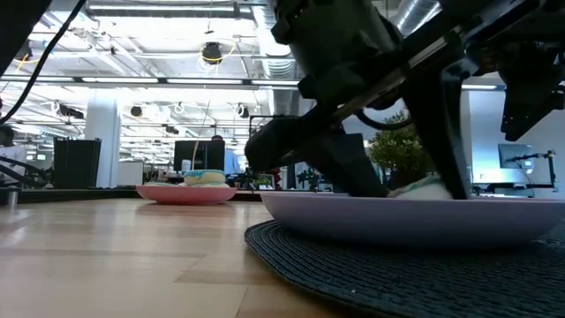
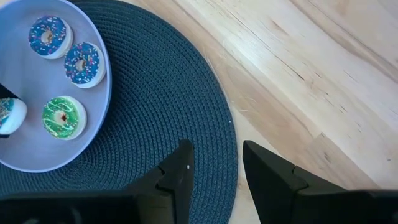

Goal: Pick & Place donuts
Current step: Put the small blue donut on the purple plate, then put the large white donut on the pink plate

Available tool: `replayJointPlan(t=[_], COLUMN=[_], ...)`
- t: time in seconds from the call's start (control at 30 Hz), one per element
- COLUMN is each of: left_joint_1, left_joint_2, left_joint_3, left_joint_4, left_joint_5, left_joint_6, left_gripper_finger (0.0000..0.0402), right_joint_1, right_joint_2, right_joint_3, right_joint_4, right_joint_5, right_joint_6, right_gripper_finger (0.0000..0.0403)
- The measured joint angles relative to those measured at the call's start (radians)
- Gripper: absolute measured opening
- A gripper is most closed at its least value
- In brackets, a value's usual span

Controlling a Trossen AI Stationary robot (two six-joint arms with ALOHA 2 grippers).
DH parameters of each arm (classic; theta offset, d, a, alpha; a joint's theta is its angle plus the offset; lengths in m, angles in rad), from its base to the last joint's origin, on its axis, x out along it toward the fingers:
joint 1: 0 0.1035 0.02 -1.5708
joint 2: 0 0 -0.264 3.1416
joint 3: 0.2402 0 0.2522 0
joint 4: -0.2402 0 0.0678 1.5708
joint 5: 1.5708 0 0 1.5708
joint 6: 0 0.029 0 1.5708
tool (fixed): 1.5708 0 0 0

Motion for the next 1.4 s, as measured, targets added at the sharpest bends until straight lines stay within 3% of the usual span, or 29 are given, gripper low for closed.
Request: replayJointPlan(t=[0.33,0.87,1.0,1.4], left_joint_1=[0.019,0.038,0.04,0.052], left_joint_2=[0.0,-0.001,-0.001,-0.001], left_joint_3=[0.0,0.0,0.0,0.0], left_joint_4=[-0.004,0.039,0.045,0.064], left_joint_5=[0.041,0.128,0.099,0.113], left_joint_6=[0.004,0.014,0.021,0.033], left_gripper_finger=[0.0214,0.0215,0.0218,0.0265], right_joint_1=[0.0,0.0,0.0,0.0], right_joint_2=[0.0,0.0,0.0,0.0], right_joint_3=[0.0,0.0,0.0,0.0], right_joint_4=[-0.003,-0.003,-0.003,-0.003], right_joint_5=[0.0,0.0,0.0,0.0], right_joint_6=[-0.017,-0.024,-0.025,-0.027], right_gripper_finger=[0.0129,0.0129,0.0129,0.0129])
